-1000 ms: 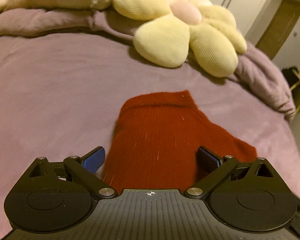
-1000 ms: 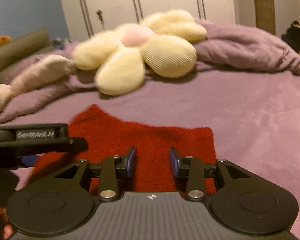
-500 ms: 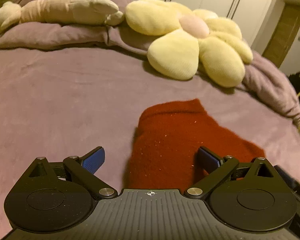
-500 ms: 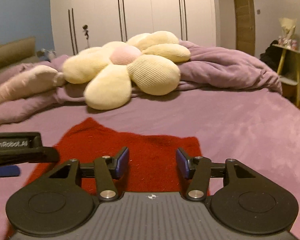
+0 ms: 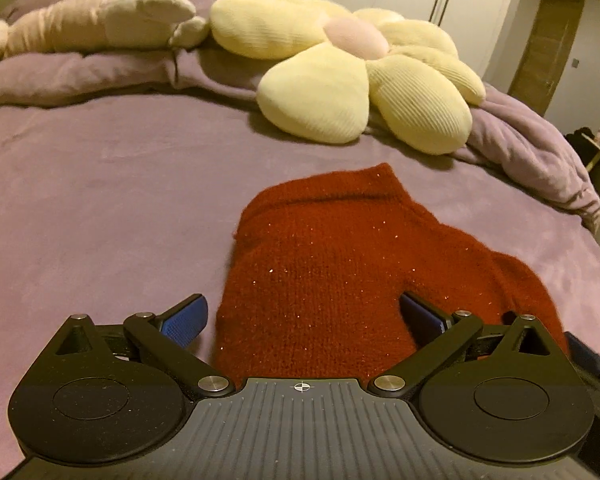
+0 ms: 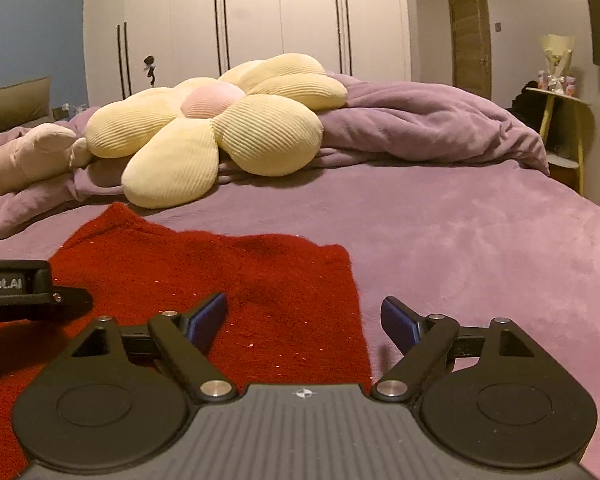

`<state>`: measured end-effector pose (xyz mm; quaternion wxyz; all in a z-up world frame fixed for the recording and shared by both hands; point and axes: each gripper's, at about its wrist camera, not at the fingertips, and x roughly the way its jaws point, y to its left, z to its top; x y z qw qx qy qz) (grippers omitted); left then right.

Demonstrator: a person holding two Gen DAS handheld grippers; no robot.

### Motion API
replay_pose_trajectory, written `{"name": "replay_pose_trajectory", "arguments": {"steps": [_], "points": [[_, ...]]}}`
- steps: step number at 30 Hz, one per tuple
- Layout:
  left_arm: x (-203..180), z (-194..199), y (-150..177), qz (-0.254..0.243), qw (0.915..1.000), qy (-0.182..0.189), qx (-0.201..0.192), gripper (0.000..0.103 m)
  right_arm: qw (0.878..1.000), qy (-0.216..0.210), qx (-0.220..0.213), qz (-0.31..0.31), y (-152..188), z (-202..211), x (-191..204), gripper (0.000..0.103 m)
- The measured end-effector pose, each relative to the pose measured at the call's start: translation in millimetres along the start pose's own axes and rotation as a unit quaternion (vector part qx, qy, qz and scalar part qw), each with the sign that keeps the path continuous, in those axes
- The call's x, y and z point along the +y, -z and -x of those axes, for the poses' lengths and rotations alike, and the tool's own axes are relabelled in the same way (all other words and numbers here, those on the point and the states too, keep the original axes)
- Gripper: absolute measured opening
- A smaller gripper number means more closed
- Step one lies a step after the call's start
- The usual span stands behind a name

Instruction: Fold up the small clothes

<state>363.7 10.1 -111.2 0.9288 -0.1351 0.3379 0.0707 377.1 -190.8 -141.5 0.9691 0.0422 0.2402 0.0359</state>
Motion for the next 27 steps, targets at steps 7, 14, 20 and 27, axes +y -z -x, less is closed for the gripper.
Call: {"name": "replay_pose_trajectory", "arguments": {"steps": [7,14,20,27], "points": [[4,36,-6,-0.001,1.0,-0.001,0.006,0.103,0.999,0.024,0.038,0.012,-22,17,10,0.089],[43,120,27,0.017,0.999,0.037,0.021,0.103,0.996,-0.034,0.02,0.084,1,117,25,0.089],[38,116,44,-0.014,0.998,0.019,0.058,0.103,0.993,-0.006,0.076,0.093,24,109,21,0.095],[33,111,44,-0.034,0.9973,0.005,0.064,0.103,0.986,0.005,0.099,0.135,19,103,33,0.099]]}}
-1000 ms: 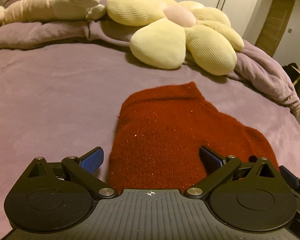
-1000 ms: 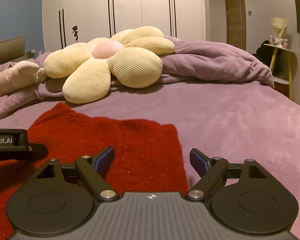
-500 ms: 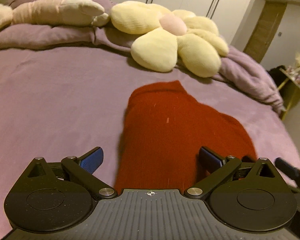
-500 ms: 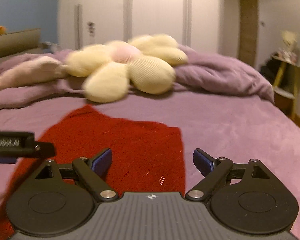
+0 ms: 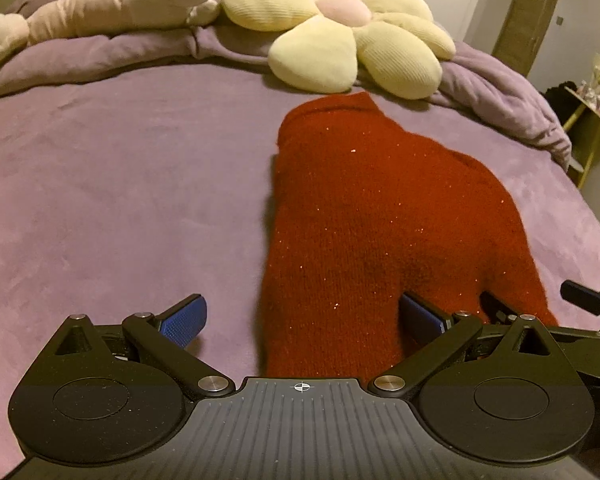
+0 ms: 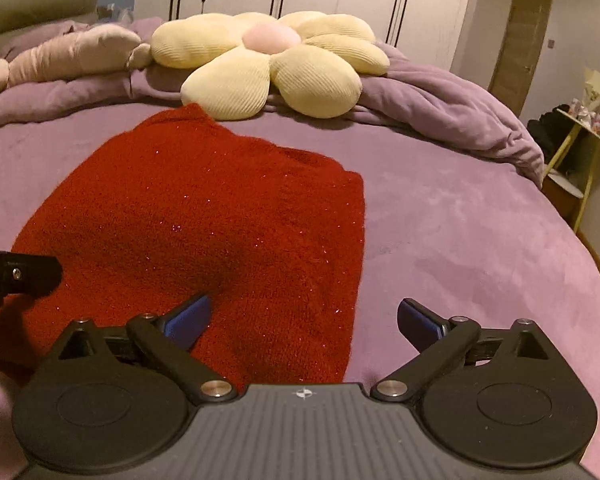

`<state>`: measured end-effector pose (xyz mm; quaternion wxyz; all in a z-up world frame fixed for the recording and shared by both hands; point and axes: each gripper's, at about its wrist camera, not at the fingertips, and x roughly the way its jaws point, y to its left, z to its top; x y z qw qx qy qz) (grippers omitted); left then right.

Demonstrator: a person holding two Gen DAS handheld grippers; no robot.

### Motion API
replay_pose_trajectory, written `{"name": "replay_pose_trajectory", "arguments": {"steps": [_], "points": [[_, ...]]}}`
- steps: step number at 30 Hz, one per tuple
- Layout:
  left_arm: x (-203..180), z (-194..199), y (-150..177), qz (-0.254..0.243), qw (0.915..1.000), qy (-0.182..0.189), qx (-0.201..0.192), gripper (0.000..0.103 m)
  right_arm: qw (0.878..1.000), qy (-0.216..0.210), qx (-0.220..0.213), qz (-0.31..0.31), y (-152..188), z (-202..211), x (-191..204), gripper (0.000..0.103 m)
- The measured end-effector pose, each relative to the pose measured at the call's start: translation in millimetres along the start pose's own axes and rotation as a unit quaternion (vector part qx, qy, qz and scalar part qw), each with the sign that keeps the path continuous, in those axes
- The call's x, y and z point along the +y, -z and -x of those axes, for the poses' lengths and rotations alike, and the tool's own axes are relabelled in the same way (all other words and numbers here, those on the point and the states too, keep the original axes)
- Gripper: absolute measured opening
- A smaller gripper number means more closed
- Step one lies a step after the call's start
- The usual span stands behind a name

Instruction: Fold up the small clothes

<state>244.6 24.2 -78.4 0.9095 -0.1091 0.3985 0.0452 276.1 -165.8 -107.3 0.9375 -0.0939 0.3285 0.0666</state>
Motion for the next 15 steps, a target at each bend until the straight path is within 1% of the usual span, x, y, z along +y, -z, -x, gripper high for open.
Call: {"name": "replay_pose_trajectory", "arguments": {"steps": [3,6,10,11,13,15], "points": [[-1,3,2,0.001,1.0,-0.004,0.001,0.103,1.0,0.002,0.004,0.002,-1,1,0,0.099],[-4,18,4,-0.015,0.9998,-0.013,0.007,0.103,1.0,-0.004,0.001,0.002,-1,18,-2,0.099],[-12,47,12,-0.039,0.9986,-0.033,-0.011,0.103,1.0,-0.008,0.015,0.017,20,47,0,0.099],[-15,53,15,-0.047,0.9981,-0.038,-0.012,0.103,1.0,-0.012,0.023,0.011,27,56,-2,0.099],[-20,65,23,-0.06,0.9971,-0.046,-0.009,0.103,0.997,-0.019,0.068,-0.004,40,66,-4,0.099],[-23,77,33,-0.066,0.9964,-0.053,-0.006,0.103,0.994,-0.025,0.099,-0.03,52,77,-7,0.099]]}}
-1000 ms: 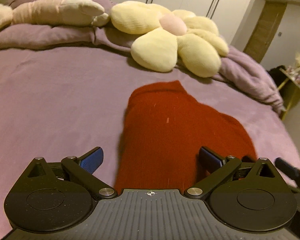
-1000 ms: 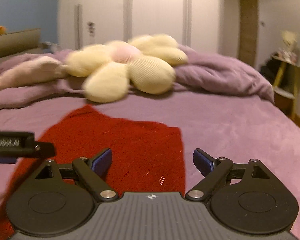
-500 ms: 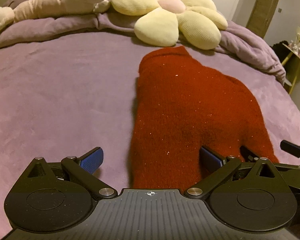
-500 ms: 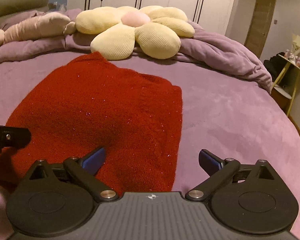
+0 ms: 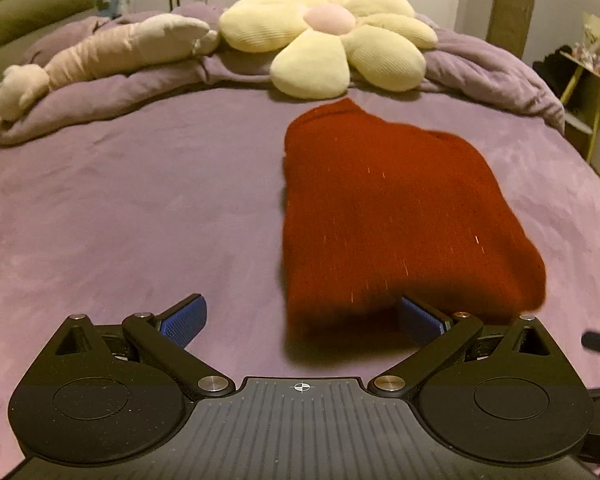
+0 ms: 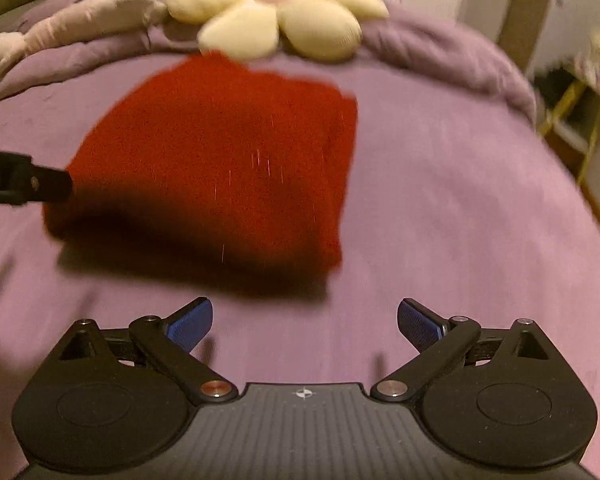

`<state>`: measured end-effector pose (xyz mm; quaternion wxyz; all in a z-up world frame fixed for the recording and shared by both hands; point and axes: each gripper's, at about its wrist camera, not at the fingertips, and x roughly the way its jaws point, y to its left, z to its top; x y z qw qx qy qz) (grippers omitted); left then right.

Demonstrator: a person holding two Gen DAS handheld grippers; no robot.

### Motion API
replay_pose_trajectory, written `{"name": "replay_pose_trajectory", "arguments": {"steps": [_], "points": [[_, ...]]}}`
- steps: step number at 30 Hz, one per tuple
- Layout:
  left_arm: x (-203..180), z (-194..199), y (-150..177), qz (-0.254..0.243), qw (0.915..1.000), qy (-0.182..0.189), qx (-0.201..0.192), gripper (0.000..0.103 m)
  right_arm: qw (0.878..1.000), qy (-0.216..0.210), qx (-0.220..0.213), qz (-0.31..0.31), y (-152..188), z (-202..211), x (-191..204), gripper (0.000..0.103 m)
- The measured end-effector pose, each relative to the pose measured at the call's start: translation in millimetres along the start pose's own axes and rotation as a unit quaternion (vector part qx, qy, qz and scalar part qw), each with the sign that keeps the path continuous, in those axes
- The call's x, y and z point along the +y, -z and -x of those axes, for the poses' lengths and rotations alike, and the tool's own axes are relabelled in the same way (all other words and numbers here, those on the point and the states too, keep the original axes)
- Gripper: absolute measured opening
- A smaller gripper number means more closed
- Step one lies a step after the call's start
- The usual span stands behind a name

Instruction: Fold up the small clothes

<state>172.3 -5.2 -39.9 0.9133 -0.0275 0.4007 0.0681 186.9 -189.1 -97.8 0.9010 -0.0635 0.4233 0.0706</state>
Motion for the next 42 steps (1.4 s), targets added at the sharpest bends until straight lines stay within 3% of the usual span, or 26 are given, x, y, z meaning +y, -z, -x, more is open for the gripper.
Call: {"name": "replay_pose_trajectory", "arguments": {"steps": [5,10,14,20,25,42], "points": [[1,18,15,-0.005,0.9997,-0.013,0.021,0.103,0.995,-0.053,0.032,-0.075,20,26,-11,0.099],[0,29,20,-0.024,0.9987,-0.031,0.033,0.103,0.998,-0.047,0.013,-0.026,12,52,6,0.099],[-1,37,19,-0.034,0.998,-0.043,0.032,0.103,0.997,-0.067,-0.006,-0.033,7,67,11,0.099],[4,42,13,-0.035,0.9968,-0.054,0.049,0.103,0.999,-0.034,0.004,-0.031,-8,73,21,0.099],[8,44,11,-0.019,0.997,-0.027,0.07,0.103,0.999,-0.029,0.013,-0.038,-12,74,23,0.099],[2,45,14,-0.04,0.9963,-0.024,0.072,0.103,0.998,-0.01,0.028,-0.061,-10,72,17,0.099]]}}
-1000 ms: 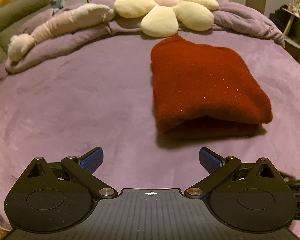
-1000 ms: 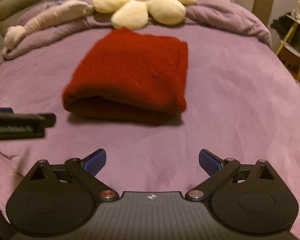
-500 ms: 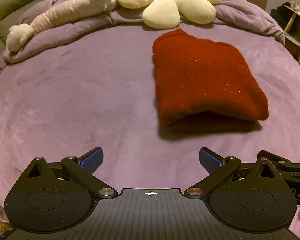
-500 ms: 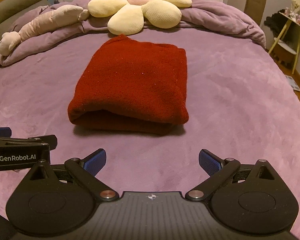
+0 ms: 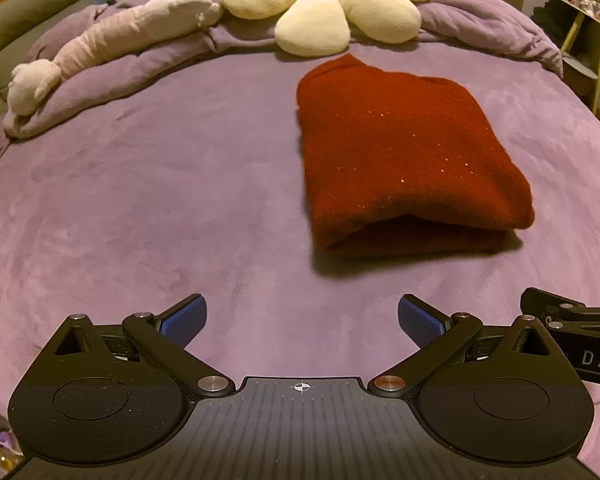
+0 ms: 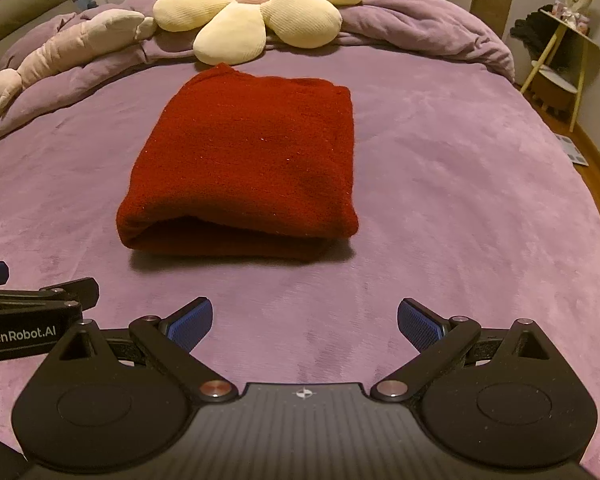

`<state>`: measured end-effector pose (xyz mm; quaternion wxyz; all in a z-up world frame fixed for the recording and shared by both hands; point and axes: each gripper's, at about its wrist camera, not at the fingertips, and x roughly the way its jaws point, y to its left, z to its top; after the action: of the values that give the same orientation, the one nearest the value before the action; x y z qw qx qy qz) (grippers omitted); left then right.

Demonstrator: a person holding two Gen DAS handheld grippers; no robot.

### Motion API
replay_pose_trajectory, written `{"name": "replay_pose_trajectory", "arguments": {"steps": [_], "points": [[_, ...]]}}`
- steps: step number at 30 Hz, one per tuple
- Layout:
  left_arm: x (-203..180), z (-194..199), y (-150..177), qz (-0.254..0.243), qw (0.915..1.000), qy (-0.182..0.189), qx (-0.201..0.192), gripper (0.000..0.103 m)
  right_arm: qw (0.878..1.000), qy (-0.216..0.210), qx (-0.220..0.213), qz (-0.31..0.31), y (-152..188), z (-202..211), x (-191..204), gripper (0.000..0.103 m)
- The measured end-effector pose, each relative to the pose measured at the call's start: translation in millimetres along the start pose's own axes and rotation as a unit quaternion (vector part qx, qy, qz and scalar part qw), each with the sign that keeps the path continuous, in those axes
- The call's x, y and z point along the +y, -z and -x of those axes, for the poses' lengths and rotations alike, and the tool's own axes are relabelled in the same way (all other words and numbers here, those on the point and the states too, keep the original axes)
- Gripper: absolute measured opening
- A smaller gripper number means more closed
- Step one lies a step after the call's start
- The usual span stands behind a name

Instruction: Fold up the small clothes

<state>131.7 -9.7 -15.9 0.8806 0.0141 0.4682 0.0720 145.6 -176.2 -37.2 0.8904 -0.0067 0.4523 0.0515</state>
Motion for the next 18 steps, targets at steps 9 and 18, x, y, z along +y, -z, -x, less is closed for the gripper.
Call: {"name": "replay_pose_trajectory", "arguments": {"steps": [9,18], "points": [[-3.3,-2.0,0.9,-0.006,0.9999,-0.001,0.009,0.103,1.0,0.002,-0.005,-0.004,0.1,3.4,-1.9,0.099],[-5.0,1.2,0.9,-0.01,0.9999,-0.004,0.004,0.103,1.0,0.003,-0.008,-0.008,-0.2,5.3,-4.7,0.099]]}}
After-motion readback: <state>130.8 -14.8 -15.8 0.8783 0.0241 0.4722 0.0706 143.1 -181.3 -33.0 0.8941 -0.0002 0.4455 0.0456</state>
